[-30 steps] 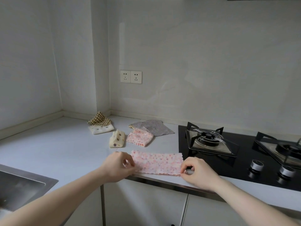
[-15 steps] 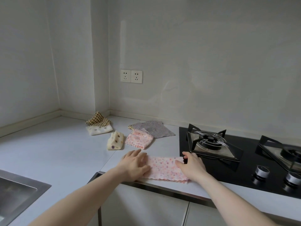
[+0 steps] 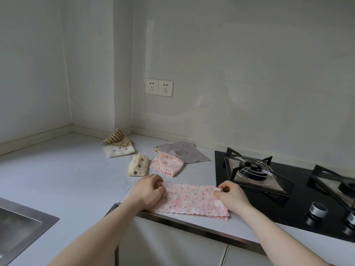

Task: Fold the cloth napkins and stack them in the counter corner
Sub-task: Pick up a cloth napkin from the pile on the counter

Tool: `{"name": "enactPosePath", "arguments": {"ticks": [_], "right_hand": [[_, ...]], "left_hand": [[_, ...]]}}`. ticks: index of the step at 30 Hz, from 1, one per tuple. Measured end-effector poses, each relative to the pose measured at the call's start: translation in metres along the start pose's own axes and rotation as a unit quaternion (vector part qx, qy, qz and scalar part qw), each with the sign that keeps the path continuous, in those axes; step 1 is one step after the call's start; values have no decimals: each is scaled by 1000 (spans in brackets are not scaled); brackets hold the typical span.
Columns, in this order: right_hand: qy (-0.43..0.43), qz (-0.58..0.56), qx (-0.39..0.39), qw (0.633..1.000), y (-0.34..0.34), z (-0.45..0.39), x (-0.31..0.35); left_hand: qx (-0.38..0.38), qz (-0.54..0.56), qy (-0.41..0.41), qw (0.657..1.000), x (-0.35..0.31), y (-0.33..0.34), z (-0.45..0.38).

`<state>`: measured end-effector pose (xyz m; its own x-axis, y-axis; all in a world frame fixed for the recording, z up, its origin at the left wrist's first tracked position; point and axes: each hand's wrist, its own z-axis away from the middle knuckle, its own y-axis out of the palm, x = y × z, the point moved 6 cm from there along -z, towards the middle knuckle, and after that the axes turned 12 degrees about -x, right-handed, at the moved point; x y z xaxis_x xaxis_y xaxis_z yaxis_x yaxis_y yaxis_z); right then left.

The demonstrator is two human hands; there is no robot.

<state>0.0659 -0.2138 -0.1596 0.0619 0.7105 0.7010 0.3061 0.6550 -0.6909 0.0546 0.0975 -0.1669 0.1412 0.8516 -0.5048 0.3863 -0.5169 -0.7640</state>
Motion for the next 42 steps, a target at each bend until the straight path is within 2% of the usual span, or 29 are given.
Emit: {"name": "enactPosePath", "arguments": {"ticks": [4,9,13,22,27,31,34,36,39,42], "right_hand": [[11,-61,4,998,-14,-5,12],[-4,-74,-20,997,-30,-11,46],[-8,-75,-11,997,-28,-13,74],[16,-145,68,987,26,10,118],[-24,-112,76,991,58,23,136],[-18,-108,93,990,79,34,141],[16,-148,135,980,90,40,140],[10,-167,147,975,88,39,140],[-16,-164,111,980,72,31,129],[-47,-69,48,995,60,17,105]], "left_hand": [[-2,21,-25,999,4,-2,1],[-7,39,-41,998,5,-3,1],[-5,89,-74,993,11,-2,0],[-27,141,-100,985,14,-5,-3],[-28,167,-110,979,17,-6,-4],[-38,179,-115,976,19,-9,-5],[-47,173,-106,978,20,-8,-6],[-50,169,-103,979,21,-7,-8],[-53,161,-100,980,20,-6,-7],[-57,163,-101,980,19,-5,-8]]}}
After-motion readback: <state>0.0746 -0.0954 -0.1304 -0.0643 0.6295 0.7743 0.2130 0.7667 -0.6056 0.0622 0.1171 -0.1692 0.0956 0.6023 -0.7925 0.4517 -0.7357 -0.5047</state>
